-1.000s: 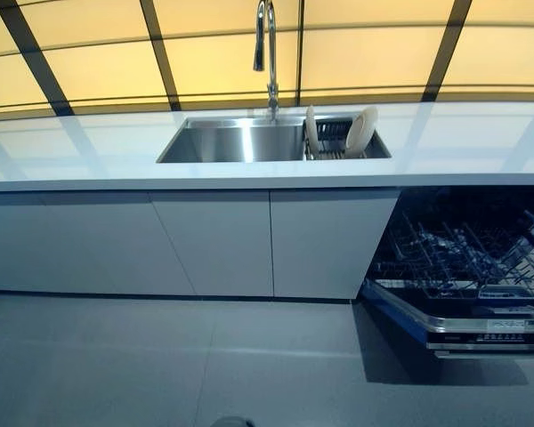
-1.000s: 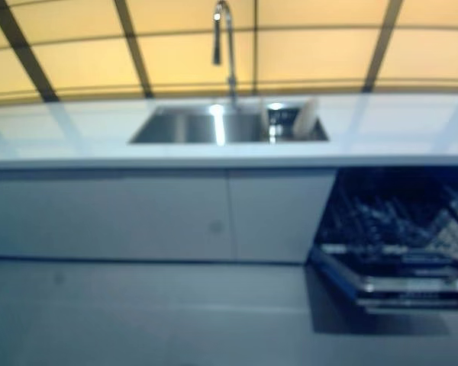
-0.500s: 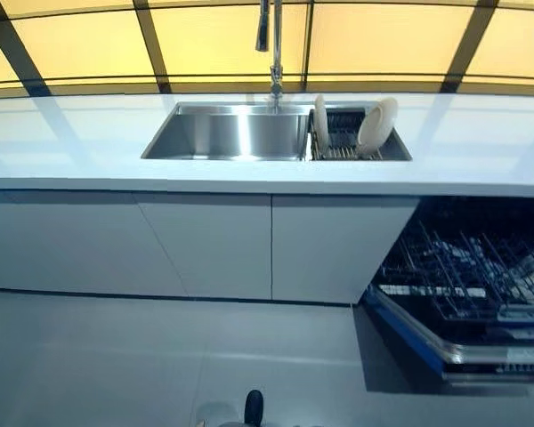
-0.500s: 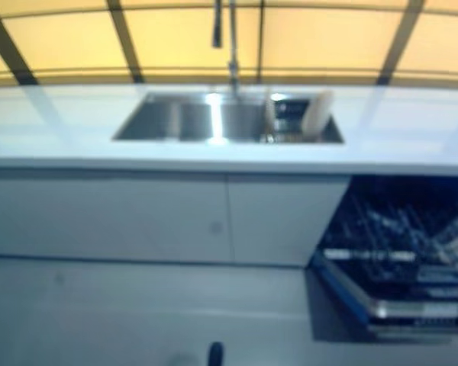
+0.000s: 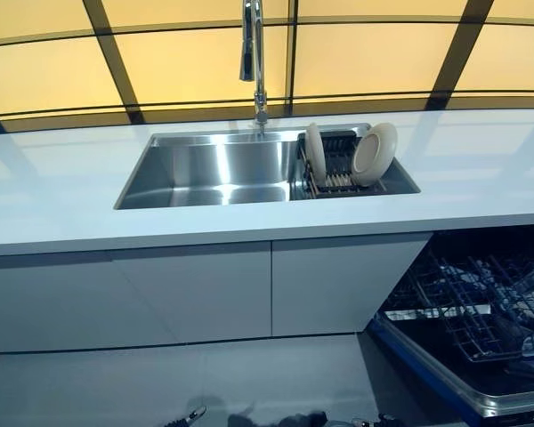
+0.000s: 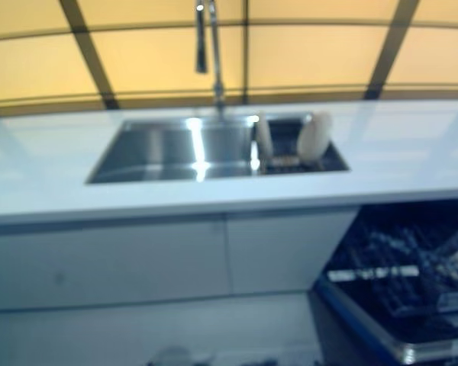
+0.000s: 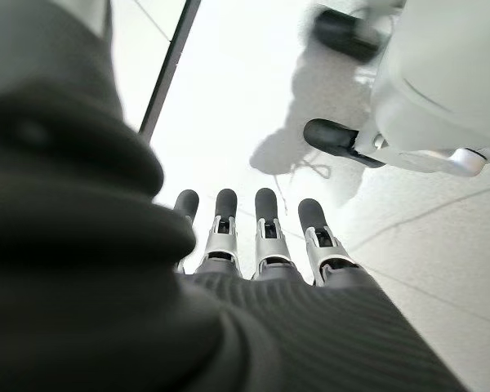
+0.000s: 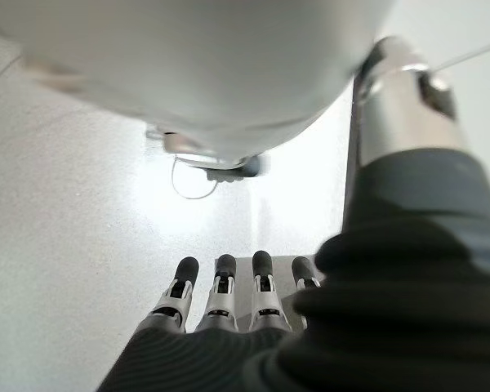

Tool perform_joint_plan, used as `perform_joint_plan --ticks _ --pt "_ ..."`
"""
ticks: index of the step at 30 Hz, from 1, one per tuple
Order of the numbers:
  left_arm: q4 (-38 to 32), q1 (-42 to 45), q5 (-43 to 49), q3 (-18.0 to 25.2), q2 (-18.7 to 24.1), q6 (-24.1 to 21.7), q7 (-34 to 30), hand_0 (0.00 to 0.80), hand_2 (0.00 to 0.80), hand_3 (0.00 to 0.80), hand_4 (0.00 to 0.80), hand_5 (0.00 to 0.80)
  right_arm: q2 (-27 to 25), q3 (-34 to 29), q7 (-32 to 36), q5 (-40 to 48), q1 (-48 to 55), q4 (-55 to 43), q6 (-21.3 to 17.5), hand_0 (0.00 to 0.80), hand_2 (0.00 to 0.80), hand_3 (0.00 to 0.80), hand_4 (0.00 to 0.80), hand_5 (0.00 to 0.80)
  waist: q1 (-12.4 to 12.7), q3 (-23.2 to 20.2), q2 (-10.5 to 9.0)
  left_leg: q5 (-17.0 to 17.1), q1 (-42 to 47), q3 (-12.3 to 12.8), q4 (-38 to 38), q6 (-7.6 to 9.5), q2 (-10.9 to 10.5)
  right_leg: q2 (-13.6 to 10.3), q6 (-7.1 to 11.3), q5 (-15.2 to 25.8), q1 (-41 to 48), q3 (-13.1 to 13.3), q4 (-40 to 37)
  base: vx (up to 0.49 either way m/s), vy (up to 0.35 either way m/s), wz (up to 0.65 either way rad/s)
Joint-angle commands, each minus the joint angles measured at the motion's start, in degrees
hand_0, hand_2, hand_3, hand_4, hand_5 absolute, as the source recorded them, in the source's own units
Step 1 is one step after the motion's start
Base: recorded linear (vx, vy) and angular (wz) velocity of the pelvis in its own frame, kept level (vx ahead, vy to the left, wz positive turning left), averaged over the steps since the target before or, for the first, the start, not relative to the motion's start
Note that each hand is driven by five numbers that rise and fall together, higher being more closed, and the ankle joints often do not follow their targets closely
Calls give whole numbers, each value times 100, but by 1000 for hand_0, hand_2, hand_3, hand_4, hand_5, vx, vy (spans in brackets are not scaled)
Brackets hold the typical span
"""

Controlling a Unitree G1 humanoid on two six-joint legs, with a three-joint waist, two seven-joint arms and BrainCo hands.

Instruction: Take plates into dishwasher

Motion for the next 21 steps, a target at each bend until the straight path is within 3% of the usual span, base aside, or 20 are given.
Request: perform_joint_plan --ticks 1,5,12,17,18,20,21 --pt "84 176 272 109 -174 -132 -59 0 0 0 0 0 -58 106 -198 83 -110 93 60 0 0 0 0 0 23 47 101 -418 -307 -247 814 35 12 230 -165 922 739 -116 -434 339 -224 37" --pt "75 36 331 -48 -371 -29 -191 0 0 0 0 0 -130 174 -146 175 -360 9 64 0 0 0 0 0 39 9 62 -332 -363 -66 666 -44 109 258 -296 897 959 -227 -717 227 -117 29" --pt "88 -61 221 -220 -425 -49 -67 0 0 0 0 0 -110 318 -116 89 -339 19 204 0 0 0 0 0 -31 -66 155 -158 -220 -52 91 -78 150 244 -289 727 922 -341 -643 143 -13 -3" --pt "117 -17 306 -204 -345 26 1 0 0 0 0 0 -78 356 73 -125 -292 31 118 0 0 0 0 0 -56 -152 166 -244 -12 -45 78 -92 207 298 -390 443 973 -435 -361 158 -37 -2" --pt "103 -23 244 -204 -327 56 60 0 0 0 0 0 -106 397 203 -256 -291 19 32 0 0 0 0 0 -55 -173 127 -402 -16 3 320 -131 235 299 -437 381 1003 -435 -335 173 -114 -2" --pt "68 -5 159 -109 -305 100 99 0 0 0 0 0 -190 566 750 -608 -260 -255 -49 0 0 0 0 0 -15 -164 -9 109 -409 117 1587 -364 344 312 -582 411 1294 -453 -613 121 -169 1" --pt "28 36 180 -31 -277 95 68 0 0 0 0 0 -316 824 1154 -789 -221 -668 -161 0 0 0 0 0 34 -68 -94 486 -1200 140 3295 -431 405 359 -682 465 1504 -477 -789 7 -188 13"
